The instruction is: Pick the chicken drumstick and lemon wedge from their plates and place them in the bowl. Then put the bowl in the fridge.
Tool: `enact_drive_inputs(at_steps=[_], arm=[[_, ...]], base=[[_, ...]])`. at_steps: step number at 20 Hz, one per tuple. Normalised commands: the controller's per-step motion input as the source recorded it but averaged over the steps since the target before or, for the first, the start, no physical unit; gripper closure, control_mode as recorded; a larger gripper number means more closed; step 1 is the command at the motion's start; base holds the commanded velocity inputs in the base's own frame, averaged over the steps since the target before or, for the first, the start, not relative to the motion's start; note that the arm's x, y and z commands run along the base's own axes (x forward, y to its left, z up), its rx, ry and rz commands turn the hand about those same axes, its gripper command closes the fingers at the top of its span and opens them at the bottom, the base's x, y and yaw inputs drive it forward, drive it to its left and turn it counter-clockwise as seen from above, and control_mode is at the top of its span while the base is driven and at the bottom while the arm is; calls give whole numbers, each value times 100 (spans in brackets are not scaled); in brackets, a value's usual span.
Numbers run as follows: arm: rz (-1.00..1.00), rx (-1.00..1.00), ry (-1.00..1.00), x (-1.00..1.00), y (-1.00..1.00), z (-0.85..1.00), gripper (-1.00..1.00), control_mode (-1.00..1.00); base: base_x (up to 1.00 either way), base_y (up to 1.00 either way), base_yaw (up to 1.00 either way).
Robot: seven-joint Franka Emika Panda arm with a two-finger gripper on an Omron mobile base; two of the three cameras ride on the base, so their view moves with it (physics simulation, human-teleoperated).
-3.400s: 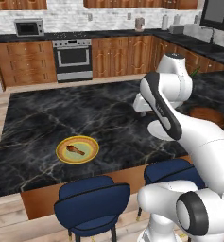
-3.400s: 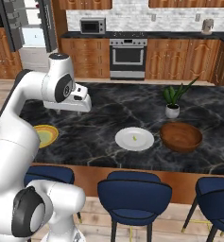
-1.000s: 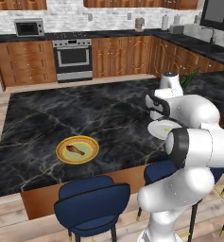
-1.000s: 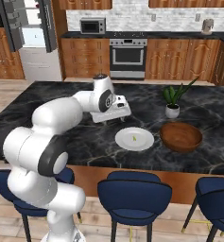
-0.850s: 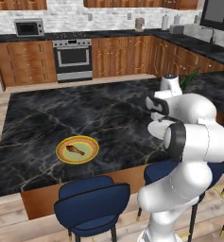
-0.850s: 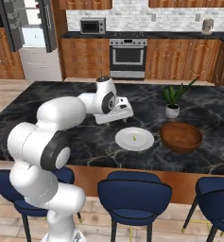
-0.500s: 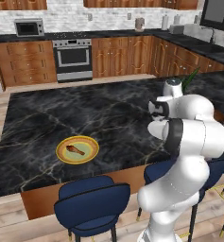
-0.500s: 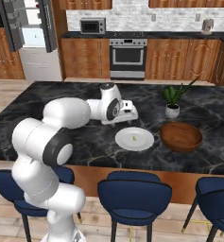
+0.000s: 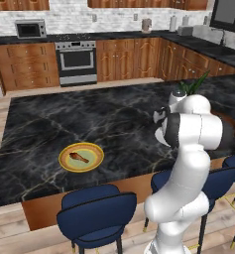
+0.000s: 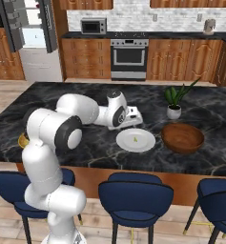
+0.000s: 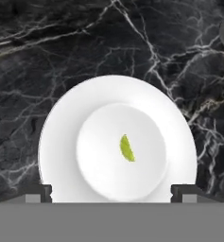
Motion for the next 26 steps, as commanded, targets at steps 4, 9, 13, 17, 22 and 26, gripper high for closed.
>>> enact_drive_inputs(at_steps=[4, 9, 13, 17, 22, 26], arm=[[13, 0, 25, 42, -14, -15, -100, -100], [13, 0, 23, 29, -15, -20, -100, -100], [2, 0, 16, 15, -14, -15, -100, -100], [-2, 0, -1, 8, -15, -31, -100, -100], [-3, 0, -8, 10, -3, -33, -100, -100], [-6, 0, -13, 0, 0, -39, -100, -100]], base=[[0, 0, 0], [0, 0, 0], [0, 0, 0], [0, 0, 0], [0, 0, 0], [0, 0, 0]])
